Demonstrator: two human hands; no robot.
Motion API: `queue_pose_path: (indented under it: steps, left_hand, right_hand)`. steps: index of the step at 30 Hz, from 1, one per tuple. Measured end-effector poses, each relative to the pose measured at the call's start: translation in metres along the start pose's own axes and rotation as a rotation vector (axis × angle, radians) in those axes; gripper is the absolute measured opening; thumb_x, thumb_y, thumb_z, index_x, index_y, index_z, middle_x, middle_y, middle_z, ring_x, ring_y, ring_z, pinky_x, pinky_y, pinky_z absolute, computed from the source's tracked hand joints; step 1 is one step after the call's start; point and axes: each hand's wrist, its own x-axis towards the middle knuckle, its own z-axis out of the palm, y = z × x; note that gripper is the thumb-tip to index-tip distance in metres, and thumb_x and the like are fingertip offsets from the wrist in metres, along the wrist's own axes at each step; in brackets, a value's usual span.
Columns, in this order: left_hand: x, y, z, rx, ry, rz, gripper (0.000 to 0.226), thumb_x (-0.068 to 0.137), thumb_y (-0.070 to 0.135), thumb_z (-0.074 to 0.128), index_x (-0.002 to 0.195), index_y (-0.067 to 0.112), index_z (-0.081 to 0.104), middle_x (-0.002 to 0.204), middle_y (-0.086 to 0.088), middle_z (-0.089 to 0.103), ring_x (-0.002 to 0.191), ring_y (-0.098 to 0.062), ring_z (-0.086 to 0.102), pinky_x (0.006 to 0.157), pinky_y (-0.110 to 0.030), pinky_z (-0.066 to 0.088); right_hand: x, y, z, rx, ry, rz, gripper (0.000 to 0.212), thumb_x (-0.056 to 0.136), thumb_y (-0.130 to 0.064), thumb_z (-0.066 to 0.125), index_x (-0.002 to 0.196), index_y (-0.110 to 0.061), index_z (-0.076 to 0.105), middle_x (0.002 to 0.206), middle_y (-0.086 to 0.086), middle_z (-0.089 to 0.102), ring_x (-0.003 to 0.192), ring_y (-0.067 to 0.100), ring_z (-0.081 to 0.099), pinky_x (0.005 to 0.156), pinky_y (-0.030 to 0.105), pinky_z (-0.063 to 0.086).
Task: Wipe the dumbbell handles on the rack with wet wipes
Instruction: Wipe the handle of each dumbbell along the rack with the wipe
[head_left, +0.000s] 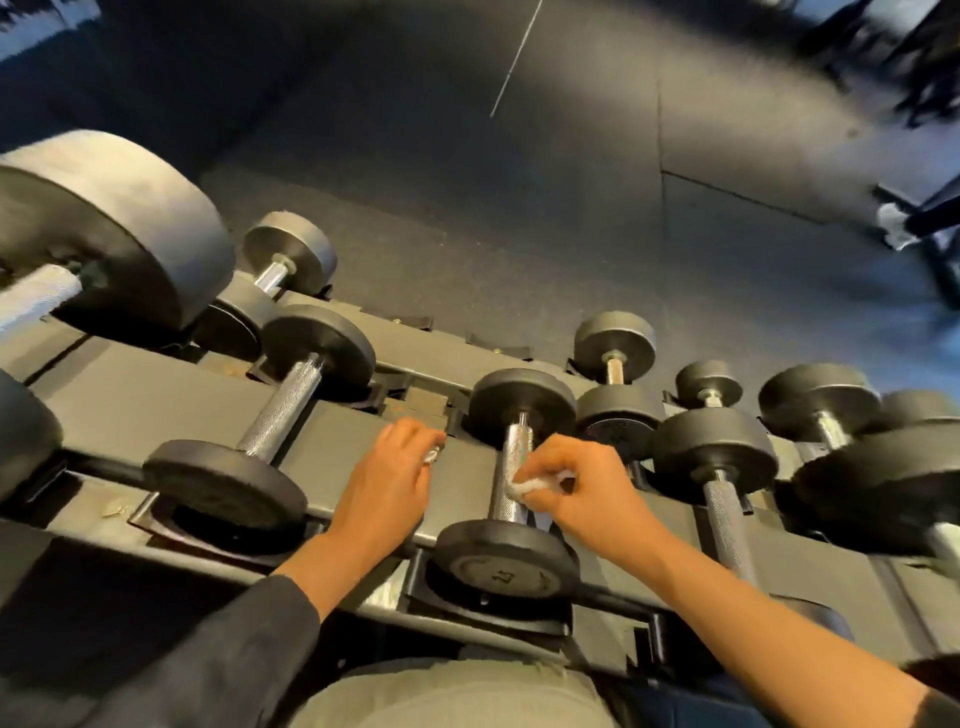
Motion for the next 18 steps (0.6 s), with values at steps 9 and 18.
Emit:
queue_pose_path:
  steps: [9,18]
  left_hand:
    - [0.0,-0.003,0.004,-0.021,0.04,0.055,0.031,0.078,-0.007,0.063,0.107,0.006,0.064,0.097,-0.009,0.061,0.083,-0.023,0.058,0.064,-0.03,0.052]
    - [-0.002,-0.004,0.005,-0.01,0.029,0.067,0.027,0.078,-0.005,0.059,0.102,0.006,0.063,0.093,-0.01,0.06,0.082,-0.025,0.056,0.06,-0.034,0.052]
  right_hand:
    - [0.005,-0.017,-0.001,-0.001,0.07,0.161,0.016,0.076,-0.004,0.071,0.086,-0.015,0.073,0.089,-0.006,0.066,0.087,0.007,0.061,0.078,0.02,0.049]
    - [0.047,-0.02,0.018,-0.608,0.018,-0.04,0.031,0.089,-0.014,0.059,0.119,-0.023,0.064,0.12,-0.003,0.059,0.119,0.013,0.043,0.093,0.025,0.037]
